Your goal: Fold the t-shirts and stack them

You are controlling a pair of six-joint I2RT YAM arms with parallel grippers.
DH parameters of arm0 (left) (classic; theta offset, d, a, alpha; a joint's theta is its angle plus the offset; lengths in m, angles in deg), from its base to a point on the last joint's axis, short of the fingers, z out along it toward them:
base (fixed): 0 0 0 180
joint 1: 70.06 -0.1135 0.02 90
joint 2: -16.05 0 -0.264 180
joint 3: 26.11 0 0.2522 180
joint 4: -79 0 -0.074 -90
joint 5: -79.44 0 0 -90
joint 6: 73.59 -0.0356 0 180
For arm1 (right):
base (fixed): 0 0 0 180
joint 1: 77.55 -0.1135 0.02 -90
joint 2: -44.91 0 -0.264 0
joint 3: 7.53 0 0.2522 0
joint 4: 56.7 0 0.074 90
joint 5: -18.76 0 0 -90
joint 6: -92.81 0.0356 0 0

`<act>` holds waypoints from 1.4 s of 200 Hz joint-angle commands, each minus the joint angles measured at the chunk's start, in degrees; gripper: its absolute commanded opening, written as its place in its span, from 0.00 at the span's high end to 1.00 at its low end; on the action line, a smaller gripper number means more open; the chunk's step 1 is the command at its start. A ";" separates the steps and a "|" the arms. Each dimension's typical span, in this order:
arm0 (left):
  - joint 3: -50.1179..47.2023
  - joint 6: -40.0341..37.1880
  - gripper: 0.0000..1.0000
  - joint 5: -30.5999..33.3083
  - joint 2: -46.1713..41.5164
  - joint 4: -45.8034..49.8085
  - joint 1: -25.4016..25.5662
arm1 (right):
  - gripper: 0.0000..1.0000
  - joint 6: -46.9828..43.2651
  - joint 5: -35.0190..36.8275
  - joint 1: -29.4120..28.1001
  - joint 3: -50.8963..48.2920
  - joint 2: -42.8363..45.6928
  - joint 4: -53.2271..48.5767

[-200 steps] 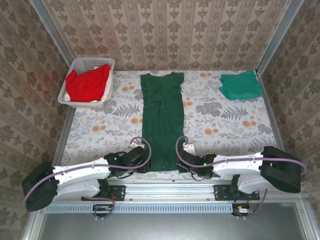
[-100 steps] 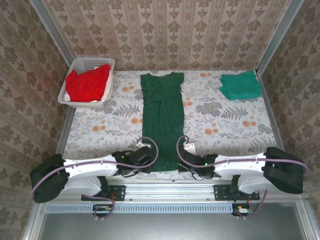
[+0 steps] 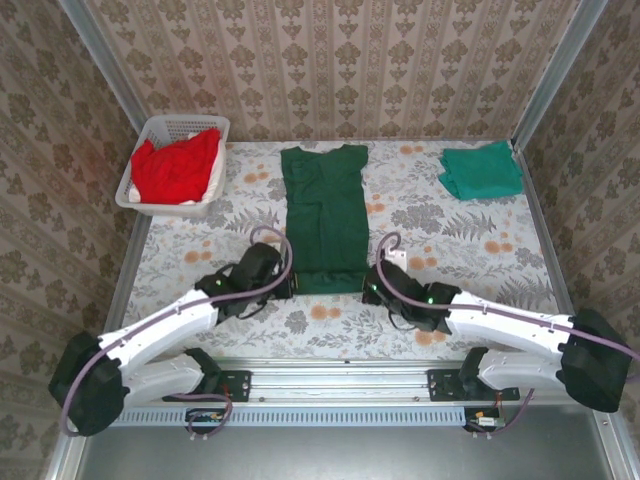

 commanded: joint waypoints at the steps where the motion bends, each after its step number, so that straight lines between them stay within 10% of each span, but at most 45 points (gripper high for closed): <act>1: 5.60 -6.73 1.00 -5.10 6.16 -0.80 -4.52 | 0.89 -6.72 -3.16 5.54 5.91 -5.16 -0.33; 141: 32.89 -14.90 1.00 -24.74 42.80 -0.57 -23.92 | 0.92 -18.19 -22.85 23.69 40.36 -43.31 -3.70; 186: 40.34 -15.29 0.74 -27.25 50.27 1.90 -25.57 | 0.71 -20.35 -27.41 26.25 47.81 -49.39 -7.92; 222: 41.92 -15.42 0.31 -25.82 47.88 3.58 -27.02 | 0.54 -22.28 -22.32 27.05 47.70 -43.60 -10.78; 280: 35.08 -17.04 0.26 -18.28 36.93 2.37 -27.30 | 0.57 -23.22 -15.82 17.56 31.46 -29.46 -1.23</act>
